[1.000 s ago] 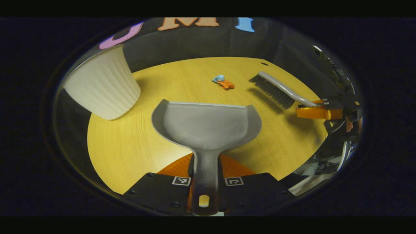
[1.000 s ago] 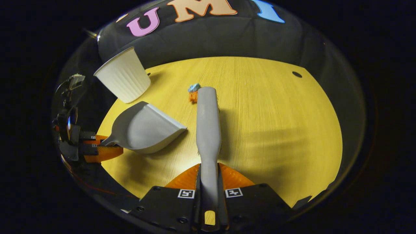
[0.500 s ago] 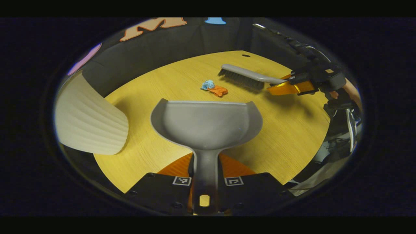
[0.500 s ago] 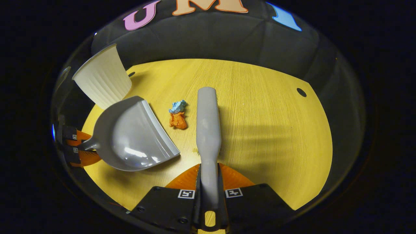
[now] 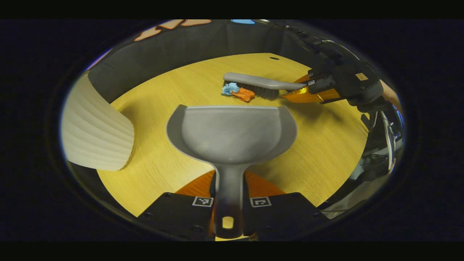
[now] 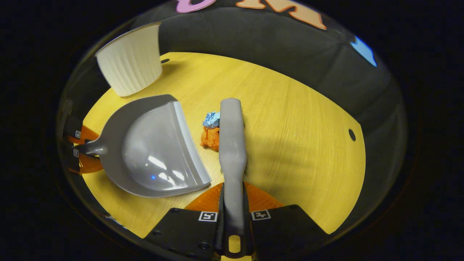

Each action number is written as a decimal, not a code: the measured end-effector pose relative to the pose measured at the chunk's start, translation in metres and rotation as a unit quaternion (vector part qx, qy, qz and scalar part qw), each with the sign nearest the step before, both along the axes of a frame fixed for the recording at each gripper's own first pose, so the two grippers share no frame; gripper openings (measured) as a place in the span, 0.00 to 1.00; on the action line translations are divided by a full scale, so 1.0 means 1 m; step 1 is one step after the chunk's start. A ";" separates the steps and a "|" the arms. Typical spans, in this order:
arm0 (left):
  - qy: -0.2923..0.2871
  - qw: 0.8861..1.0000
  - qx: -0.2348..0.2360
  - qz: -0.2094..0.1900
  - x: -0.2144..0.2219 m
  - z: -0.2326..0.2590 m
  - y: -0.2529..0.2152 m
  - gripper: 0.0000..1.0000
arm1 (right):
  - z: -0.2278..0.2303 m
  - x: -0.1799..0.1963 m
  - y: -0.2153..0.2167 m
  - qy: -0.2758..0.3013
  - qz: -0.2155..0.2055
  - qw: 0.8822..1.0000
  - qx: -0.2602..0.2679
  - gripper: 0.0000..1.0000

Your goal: Pick up the small broom and dustpan from the desktop, sweep the trash into the dustpan with the broom, and then empty the trash into the garbage bin.

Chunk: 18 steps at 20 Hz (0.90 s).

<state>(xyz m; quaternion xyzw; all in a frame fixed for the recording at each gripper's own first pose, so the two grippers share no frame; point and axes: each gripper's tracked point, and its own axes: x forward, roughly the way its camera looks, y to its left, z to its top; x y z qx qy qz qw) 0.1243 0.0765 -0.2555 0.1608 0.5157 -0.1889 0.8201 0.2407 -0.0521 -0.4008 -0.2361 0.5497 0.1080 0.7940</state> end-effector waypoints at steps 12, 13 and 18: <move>-0.017 0.999 -0.035 0.034 0.003 0.001 -0.001 0.24 | 0.038 -0.022 0.034 0.024 0.114 0.993 0.022 0.18; -0.031 0.998 -0.043 0.037 0.006 0.003 -0.003 0.24 | 0.038 -0.022 0.034 0.021 0.109 0.993 0.028 0.18; -0.080 0.987 -0.107 0.094 0.010 -0.003 -0.010 0.24 | 0.050 -0.021 0.038 -0.028 0.049 0.995 0.078 0.18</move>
